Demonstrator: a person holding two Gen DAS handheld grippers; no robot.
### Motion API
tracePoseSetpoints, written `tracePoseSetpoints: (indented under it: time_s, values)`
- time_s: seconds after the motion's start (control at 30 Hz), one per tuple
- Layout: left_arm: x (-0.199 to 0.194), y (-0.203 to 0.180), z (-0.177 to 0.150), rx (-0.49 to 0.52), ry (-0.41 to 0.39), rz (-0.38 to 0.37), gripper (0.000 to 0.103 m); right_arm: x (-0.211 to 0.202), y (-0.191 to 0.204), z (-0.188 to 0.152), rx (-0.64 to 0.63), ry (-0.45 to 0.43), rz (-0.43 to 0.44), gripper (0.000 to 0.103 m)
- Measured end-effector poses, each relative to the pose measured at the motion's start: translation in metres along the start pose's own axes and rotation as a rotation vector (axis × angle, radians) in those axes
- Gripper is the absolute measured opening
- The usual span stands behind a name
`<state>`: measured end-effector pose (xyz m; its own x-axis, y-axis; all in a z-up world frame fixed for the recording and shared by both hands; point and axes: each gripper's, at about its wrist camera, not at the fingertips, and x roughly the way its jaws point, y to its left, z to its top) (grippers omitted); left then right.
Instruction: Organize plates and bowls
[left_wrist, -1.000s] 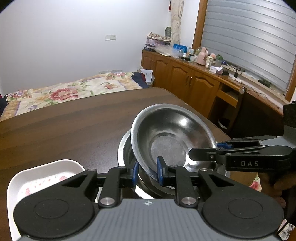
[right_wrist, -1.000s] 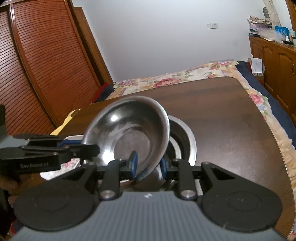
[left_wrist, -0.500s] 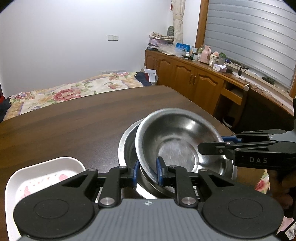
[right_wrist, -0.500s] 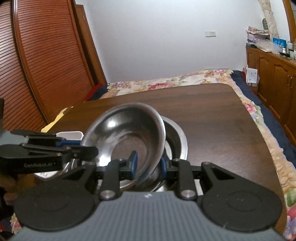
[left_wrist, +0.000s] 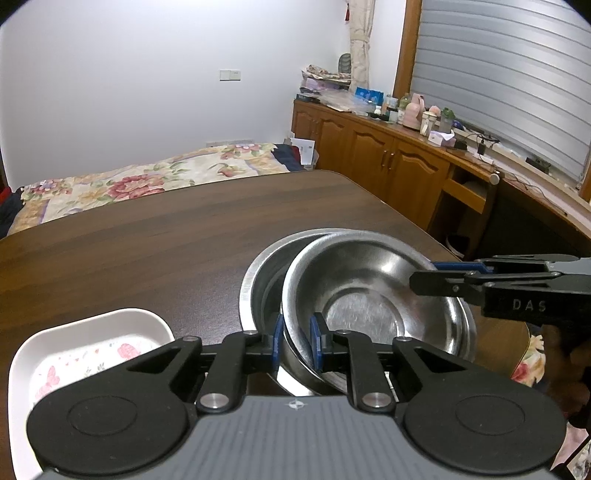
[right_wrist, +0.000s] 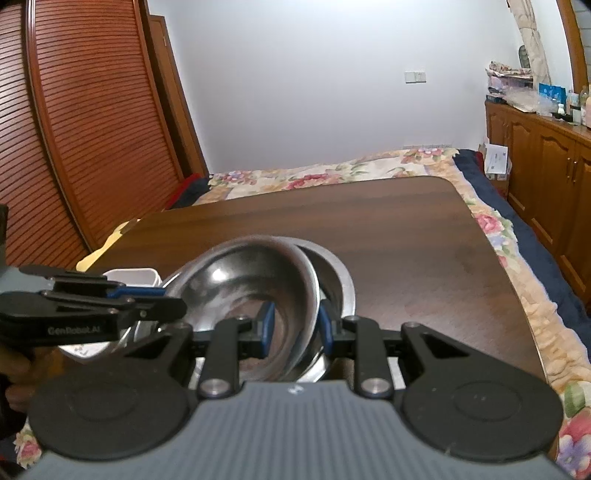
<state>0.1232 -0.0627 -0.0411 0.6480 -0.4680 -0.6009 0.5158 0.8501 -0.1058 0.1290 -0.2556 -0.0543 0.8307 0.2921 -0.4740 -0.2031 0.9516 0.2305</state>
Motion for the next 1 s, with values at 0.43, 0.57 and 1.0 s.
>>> tracePoseSetpoints:
  time_s: [0.43,0.57,1.0]
  values:
    - [-0.014,0.0,0.004,-0.004,-0.054,0.001,0.023,-0.01,-0.004,0.001,0.007,-0.052,-0.026,0.029]
    - [-0.018,-0.002,0.003,-0.004,-0.103,0.022,0.048,-0.014,-0.006,0.0,-0.004,-0.087,-0.055,0.037]
    - [-0.004,-0.002,-0.011,-0.029,-0.124,0.072,0.058,0.004,-0.017,-0.017,0.011,-0.102,-0.075,0.047]
